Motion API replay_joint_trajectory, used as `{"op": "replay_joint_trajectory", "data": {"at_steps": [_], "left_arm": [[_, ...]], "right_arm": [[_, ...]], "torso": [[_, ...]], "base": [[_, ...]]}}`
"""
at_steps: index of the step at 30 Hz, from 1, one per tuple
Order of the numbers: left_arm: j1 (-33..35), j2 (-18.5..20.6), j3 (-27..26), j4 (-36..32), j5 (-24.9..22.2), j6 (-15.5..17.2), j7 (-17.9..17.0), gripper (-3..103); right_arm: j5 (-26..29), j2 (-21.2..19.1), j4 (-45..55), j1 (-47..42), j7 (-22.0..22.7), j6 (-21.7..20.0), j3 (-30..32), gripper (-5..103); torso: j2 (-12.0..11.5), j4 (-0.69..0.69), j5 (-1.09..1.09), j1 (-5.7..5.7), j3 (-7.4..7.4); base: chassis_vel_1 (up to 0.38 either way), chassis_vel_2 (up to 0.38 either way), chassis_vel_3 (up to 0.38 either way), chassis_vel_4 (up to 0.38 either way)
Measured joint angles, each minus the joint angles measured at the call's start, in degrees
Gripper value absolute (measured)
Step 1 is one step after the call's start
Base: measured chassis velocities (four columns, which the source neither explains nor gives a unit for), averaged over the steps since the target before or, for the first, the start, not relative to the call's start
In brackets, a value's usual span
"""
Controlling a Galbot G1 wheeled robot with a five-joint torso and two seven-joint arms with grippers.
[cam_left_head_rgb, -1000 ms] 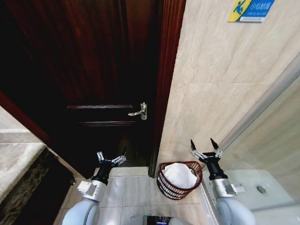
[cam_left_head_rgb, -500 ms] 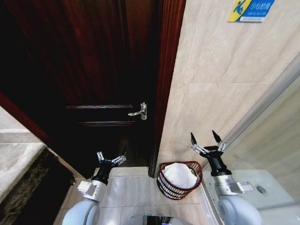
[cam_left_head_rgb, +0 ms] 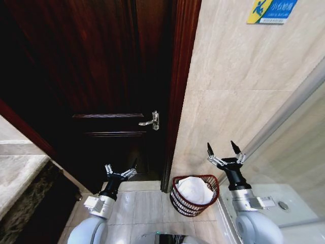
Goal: Discard the used towel into the hamper.
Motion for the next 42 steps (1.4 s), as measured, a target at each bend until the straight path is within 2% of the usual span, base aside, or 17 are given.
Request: {"op": "replay_joint_trajectory", "data": {"at_steps": [42], "left_arm": [[0.00,0.00,0.00,0.00,0.00,0.00,0.00,100]], "right_arm": [[-0.03,-0.01,-0.16,0.00,-0.05,0.03,0.01,100]], "torso": [[0.00,0.00,-0.01,0.00,0.00]], "base": [[-0.023,-0.024,0.025,0.022]]}}
